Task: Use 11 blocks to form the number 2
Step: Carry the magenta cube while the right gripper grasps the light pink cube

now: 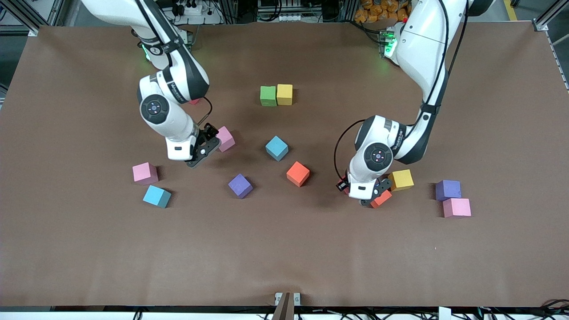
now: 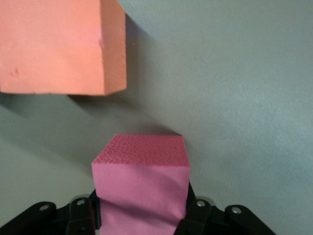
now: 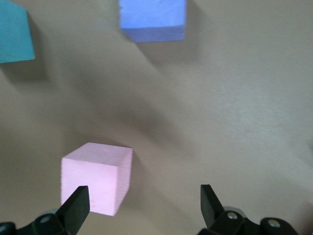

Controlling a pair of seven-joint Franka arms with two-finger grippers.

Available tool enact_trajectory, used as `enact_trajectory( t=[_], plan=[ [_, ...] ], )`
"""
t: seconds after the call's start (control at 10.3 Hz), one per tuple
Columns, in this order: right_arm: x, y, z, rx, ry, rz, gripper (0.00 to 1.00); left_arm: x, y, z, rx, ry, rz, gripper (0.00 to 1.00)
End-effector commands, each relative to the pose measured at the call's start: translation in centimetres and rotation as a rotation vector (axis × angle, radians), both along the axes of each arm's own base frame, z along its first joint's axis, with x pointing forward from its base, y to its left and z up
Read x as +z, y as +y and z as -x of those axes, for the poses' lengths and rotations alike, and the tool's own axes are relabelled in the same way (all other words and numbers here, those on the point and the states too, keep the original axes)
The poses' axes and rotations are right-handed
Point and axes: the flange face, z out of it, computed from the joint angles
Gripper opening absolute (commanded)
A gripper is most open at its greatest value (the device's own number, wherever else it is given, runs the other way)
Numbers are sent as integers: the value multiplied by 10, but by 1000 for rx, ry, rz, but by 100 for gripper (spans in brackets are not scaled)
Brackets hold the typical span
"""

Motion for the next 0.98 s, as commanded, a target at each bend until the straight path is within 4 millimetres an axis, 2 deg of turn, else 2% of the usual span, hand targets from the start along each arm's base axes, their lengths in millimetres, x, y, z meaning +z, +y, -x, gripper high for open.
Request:
enact_trajectory(
  t=[0.0, 0.1, 0.2, 0.49, 0.88],
  plan=[
    [-5, 38, 27, -6, -14, -2, 100, 4, -17, 13, -66, 10, 48, 42],
    [-12, 47, 39, -15, -21, 1, 100, 7, -26, 20, -116, 14, 62, 39],
    [-16, 47, 45, -14, -18, 5, 100, 10, -32, 27, -174, 15, 67, 38],
    [-32, 37, 58, -20, -18, 12, 100, 26, -43, 48, -382, 12, 100, 37],
    [-45, 31, 67, -25, -24, 14, 100, 38, -72, 108, -676, 8, 22, 37]
  ],
)
